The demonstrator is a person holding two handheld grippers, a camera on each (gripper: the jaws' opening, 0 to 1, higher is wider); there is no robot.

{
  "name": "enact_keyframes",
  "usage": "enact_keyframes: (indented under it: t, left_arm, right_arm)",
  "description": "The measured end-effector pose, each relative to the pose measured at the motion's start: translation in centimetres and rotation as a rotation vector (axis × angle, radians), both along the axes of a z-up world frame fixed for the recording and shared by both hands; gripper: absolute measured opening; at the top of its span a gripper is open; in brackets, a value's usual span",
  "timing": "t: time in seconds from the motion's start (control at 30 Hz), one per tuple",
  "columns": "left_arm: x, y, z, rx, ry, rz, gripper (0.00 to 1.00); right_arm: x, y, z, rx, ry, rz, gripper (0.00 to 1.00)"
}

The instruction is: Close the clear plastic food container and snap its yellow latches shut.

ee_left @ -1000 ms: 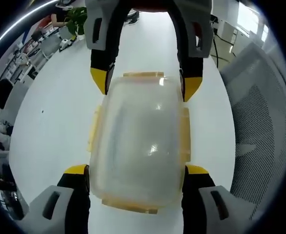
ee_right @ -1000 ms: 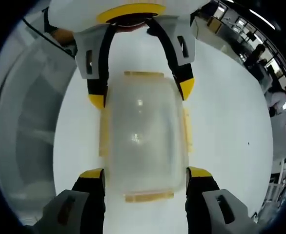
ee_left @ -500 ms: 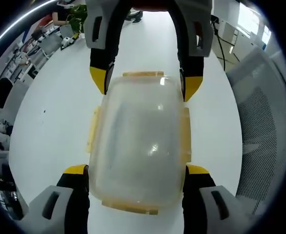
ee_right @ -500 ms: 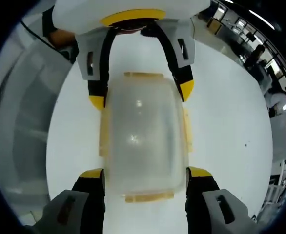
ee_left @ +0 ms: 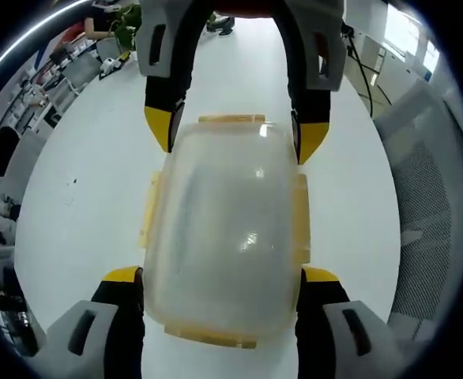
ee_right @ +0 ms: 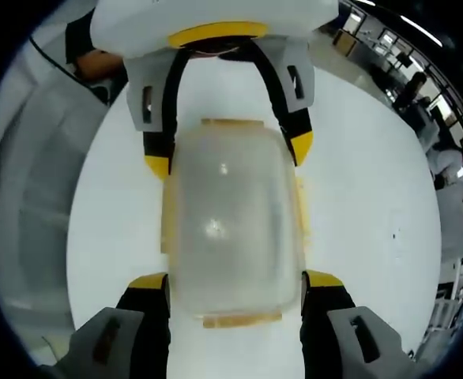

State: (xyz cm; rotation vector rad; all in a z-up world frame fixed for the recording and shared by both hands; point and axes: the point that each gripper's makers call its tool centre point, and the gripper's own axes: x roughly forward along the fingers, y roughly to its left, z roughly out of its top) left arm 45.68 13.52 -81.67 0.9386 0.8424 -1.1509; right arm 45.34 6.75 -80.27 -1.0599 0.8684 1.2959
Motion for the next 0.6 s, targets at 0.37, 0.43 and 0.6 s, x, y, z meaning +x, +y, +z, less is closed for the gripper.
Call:
enact_keyframes:
  t: [0.37, 0.43, 0.6]
  left_arm:
    - [0.09, -0.06, 0.02, -0.003, 0.004, -0.006, 0.8]
    - [0.08, -0.05, 0.05, -0.007, 0.004, -0.007, 0.8]
    - [0.05, -0.12, 0.14, -0.011, -0.003, -0.01, 0.81]
  right_arm:
    - [0.14, -0.04, -0.02, -0.004, -0.003, -0.004, 0.67]
    - [0.16, -0.04, -0.08, -0.004, -0.004, -0.006, 0.67]
    - [0.14, -0.01, -0.03, 0.003, -0.013, -0.013, 0.68]
